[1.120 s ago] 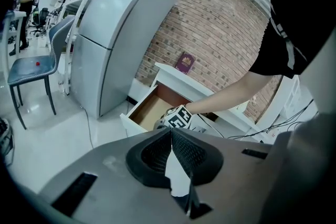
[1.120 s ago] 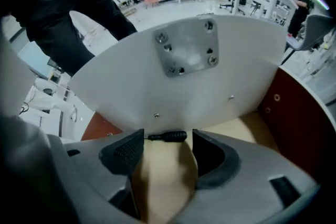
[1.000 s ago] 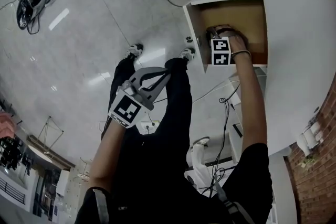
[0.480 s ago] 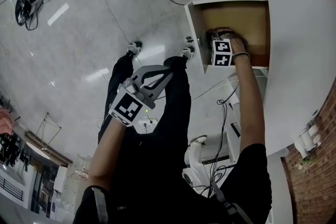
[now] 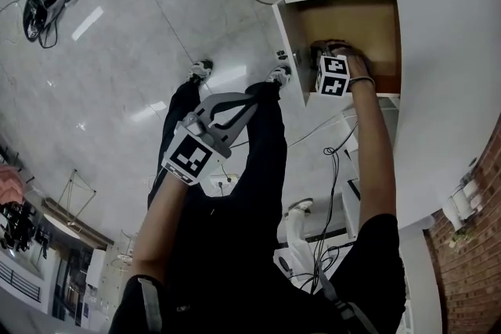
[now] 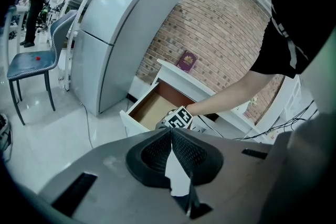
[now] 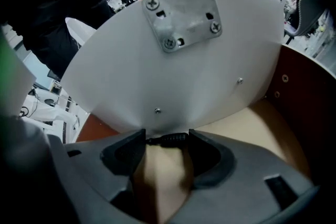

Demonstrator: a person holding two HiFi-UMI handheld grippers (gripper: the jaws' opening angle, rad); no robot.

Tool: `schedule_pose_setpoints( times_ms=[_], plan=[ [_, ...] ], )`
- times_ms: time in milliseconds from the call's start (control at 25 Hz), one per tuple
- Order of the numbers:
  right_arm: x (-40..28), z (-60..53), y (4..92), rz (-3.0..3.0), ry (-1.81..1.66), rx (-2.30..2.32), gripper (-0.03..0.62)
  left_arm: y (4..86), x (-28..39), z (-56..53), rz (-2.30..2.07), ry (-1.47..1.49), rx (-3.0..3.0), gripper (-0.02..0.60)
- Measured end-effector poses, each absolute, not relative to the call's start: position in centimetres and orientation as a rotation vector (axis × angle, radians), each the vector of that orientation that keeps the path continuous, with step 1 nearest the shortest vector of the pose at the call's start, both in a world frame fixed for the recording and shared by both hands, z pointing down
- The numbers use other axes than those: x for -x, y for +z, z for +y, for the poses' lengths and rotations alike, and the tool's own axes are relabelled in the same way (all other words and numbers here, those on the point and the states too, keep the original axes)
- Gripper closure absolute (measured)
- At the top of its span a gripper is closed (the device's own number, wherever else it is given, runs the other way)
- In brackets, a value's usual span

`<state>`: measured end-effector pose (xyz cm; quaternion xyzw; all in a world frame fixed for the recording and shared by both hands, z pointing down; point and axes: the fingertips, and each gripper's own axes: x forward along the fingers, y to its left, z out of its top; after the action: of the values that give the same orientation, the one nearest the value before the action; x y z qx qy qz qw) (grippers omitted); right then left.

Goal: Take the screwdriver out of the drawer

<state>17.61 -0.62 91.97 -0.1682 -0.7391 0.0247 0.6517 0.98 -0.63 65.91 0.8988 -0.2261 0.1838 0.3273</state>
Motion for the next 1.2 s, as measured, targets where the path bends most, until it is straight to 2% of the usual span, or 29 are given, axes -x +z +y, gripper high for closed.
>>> schedule_pose_setpoints(
  times_ms=[400,560,720,760,1200],
  plan=[
    [-18.2,0.0,88.2,-1.688,0.088,0.35,0.338,64.3,-1.3,-1.2,-0.574,0.479,-2.382,0.565],
    [-18.3,0.5,87.2,-1.688,0.108,0.338,0.422,64.0,-1.5,-1.0,-0.554,0.488,-2.394,0.565],
    [-18.5,2.4,86.8,-1.691,0.127,0.321,0.443,63.6,-1.6,-0.3,-0.532,0.498,-2.4,0.565],
    [-18.5,2.6,86.7,-1.699,0.131,0.302,0.464,63.5,-1.6,-0.2,-0.527,0.499,-2.402,0.565],
    [-18.6,2.4,85.4,-1.711,0.136,0.118,0.471,62.0,-1.2,-0.3,-0.475,0.54,-2.442,0.565]
  ],
)
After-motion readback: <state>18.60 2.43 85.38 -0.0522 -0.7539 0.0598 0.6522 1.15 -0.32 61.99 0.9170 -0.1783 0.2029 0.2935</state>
